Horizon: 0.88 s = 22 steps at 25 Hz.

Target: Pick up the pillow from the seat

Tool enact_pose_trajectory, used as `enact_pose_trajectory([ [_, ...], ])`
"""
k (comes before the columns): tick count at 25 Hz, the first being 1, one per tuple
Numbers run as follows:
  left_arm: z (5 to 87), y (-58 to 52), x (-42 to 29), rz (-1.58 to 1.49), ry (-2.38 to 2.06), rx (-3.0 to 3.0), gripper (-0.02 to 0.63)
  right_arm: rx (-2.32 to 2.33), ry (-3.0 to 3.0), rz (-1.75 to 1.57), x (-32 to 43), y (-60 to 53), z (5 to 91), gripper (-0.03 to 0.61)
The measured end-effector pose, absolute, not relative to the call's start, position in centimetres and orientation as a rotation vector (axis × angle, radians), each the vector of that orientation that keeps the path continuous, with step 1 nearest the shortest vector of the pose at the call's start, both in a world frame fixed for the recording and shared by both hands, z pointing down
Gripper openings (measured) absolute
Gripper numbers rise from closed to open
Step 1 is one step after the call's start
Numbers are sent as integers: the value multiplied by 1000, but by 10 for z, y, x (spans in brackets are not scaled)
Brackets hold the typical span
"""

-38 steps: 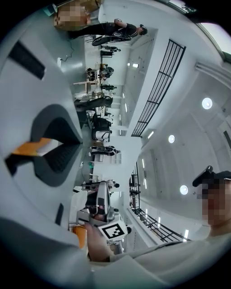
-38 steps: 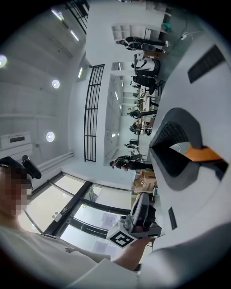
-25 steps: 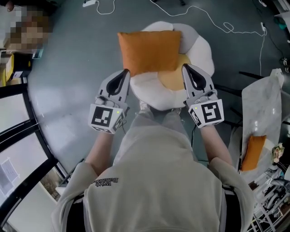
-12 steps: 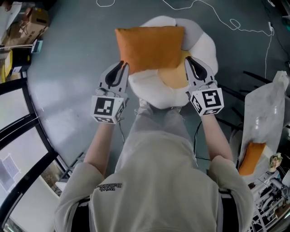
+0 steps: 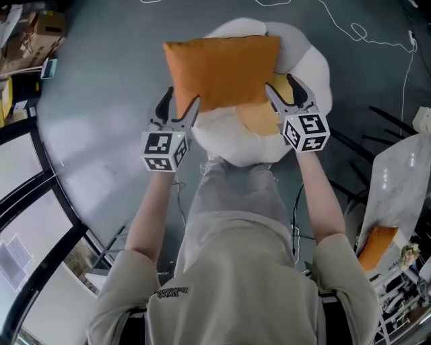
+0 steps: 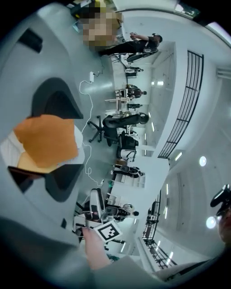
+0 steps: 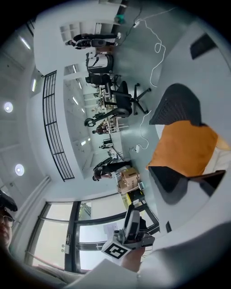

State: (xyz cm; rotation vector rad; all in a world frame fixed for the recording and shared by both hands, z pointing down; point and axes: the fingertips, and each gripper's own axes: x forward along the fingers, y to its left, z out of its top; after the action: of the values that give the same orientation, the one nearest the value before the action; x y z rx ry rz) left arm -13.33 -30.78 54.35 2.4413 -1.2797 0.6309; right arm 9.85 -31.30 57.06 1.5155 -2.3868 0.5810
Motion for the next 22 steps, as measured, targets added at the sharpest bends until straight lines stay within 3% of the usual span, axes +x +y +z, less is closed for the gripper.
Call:
enact_pose_trajectory([
  [4,601,-329,-138,711,-1291,2376,330,1483,-2349,706,100,-332,632,345],
  [10,693,-353,-153,834,-1288,2267,371,1455,-2290,778,101,-346,724,409],
  [22,850,-365,-182,890,-1309,2115,413,1463,-2187,973,132,-370,931,463],
])
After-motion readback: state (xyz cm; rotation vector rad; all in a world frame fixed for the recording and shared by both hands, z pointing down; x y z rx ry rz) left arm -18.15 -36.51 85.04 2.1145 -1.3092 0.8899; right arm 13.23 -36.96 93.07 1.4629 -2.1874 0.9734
